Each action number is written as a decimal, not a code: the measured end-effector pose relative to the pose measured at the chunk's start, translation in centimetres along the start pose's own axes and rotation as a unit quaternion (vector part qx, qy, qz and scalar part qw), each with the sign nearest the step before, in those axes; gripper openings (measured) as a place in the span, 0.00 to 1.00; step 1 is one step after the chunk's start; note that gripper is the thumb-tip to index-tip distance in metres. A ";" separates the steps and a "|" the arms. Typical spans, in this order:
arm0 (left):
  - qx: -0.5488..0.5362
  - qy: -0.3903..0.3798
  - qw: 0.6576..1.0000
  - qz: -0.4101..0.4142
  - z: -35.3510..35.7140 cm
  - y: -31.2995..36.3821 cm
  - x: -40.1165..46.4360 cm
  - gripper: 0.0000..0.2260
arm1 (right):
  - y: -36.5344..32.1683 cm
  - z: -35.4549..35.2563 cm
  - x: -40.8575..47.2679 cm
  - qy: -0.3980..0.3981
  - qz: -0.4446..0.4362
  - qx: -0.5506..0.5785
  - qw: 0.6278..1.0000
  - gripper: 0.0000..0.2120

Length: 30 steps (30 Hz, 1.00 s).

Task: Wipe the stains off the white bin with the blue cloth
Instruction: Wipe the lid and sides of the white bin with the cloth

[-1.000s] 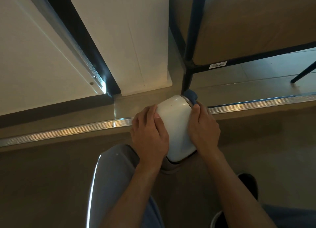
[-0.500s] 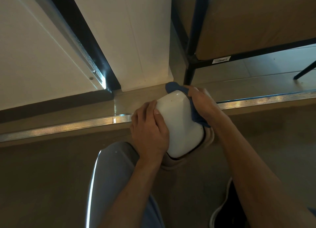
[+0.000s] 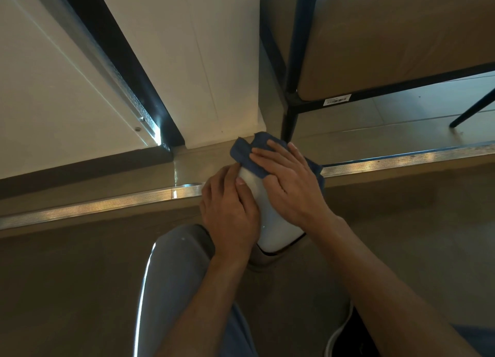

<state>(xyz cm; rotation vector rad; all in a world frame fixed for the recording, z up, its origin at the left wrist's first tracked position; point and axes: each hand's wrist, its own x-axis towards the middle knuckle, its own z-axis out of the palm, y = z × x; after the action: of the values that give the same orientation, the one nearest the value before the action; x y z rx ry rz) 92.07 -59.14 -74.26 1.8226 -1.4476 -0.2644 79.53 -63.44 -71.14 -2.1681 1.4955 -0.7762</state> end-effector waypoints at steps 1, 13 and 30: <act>-0.001 -0.001 1.000 -0.001 0.0 0.0 0.0 0.19 | 0.0 -0.3 0.2 -0.012 0.008 0.020 1.000 0.27; -0.013 -0.010 1.000 -0.015 -0.3 0.2 -0.1 0.19 | 2.8 -1.1 3.2 -0.012 0.112 0.022 0.993 0.18; -0.014 -0.004 1.000 -0.006 -0.1 0.1 -0.1 0.20 | 3.1 0.2 1.5 0.081 0.178 0.040 0.980 0.20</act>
<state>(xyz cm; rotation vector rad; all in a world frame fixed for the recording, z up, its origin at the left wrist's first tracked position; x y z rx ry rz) 92.06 -59.01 -74.15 1.8103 -1.4327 -0.2977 77.84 -65.89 -72.85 -1.7438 1.8320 -0.8821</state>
